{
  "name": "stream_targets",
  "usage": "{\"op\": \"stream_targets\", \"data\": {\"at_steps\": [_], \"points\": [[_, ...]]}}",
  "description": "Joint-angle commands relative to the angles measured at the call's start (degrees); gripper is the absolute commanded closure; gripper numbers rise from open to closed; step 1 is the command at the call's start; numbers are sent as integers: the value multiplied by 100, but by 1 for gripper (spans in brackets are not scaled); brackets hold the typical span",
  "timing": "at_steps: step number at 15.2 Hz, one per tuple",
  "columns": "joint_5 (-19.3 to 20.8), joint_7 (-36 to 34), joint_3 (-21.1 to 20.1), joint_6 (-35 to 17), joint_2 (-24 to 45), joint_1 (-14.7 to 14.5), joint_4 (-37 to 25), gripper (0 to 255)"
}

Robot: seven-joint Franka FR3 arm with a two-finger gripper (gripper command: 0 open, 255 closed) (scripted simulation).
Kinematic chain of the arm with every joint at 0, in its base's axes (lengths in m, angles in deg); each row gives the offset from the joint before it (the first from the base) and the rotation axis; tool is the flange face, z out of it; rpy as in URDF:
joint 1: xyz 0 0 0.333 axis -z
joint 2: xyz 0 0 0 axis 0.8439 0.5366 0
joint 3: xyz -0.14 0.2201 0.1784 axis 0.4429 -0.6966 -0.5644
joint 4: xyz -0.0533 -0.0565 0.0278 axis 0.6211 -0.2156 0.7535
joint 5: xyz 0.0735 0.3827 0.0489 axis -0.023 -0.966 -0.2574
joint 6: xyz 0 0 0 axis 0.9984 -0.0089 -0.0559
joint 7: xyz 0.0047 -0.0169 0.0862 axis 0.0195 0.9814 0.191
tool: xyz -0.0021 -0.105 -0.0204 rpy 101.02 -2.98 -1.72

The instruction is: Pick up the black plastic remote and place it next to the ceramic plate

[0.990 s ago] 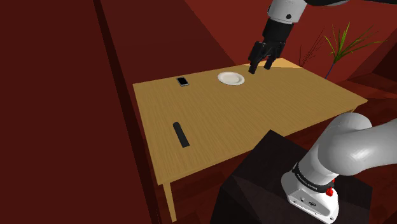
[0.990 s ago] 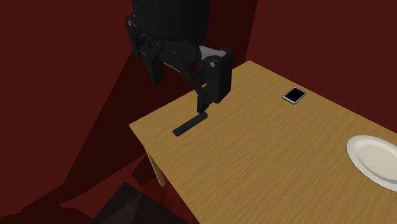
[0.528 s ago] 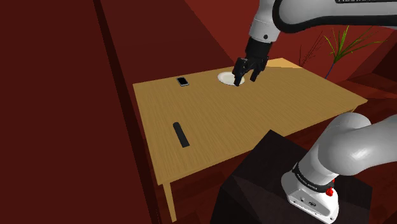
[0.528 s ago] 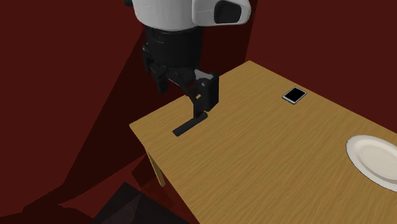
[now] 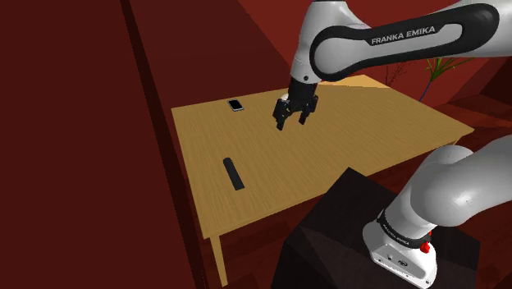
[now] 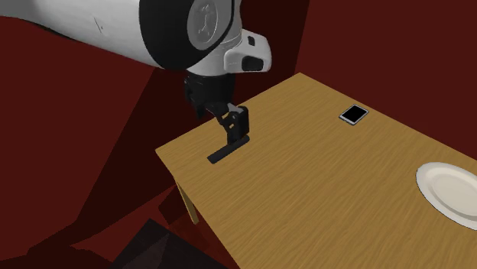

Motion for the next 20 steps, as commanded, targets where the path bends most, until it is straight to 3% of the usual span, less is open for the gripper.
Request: {"op": "stream_targets", "data": {"at_steps": [1,12,20], "points": [[-13,-139,-108,-415,434,14,-17,0],[344,-1188,-588,-2130,2814,21,-608,0],[979,-2081,-495,-2881,4680,-237,-1623,0]]}}
